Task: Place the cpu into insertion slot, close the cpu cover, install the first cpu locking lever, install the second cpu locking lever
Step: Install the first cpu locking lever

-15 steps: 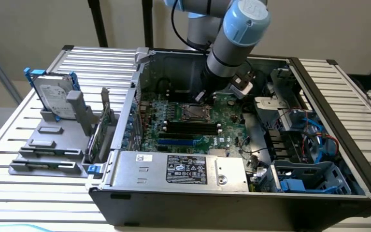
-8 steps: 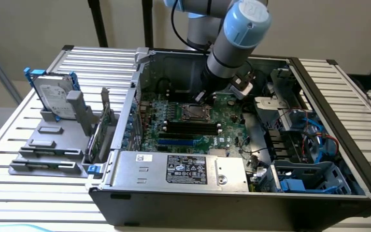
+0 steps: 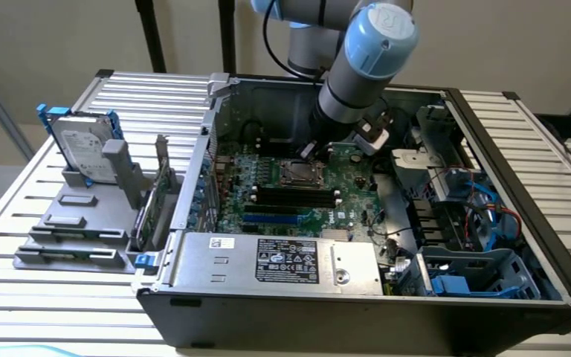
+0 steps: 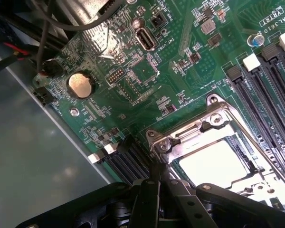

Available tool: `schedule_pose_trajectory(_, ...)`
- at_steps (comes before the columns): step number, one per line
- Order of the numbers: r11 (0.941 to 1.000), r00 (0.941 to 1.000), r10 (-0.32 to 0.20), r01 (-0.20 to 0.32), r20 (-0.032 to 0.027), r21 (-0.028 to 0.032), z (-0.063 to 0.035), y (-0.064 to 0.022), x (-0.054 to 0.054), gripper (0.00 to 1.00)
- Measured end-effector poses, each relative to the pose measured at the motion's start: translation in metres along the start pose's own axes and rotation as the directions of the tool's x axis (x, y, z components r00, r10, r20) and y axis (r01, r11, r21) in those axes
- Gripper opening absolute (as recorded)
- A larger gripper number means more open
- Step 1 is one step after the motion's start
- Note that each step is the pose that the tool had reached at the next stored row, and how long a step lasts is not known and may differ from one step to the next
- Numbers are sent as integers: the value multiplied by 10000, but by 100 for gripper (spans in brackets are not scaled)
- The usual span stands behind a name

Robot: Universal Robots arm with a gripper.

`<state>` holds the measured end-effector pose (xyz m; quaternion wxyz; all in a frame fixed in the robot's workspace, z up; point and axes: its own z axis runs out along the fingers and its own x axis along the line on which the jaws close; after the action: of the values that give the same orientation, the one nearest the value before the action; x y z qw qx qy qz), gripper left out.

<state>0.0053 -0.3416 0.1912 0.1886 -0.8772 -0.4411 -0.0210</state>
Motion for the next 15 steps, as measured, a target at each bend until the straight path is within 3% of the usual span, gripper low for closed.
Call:
schedule_pose_trajectory(6, 9999, 9999, -56, 57, -93, 92, 3, 2, -1, 11)
schedule_pose_trajectory(15, 9999, 9999, -85, 85, -72, 97, -120, -50, -36, 11)
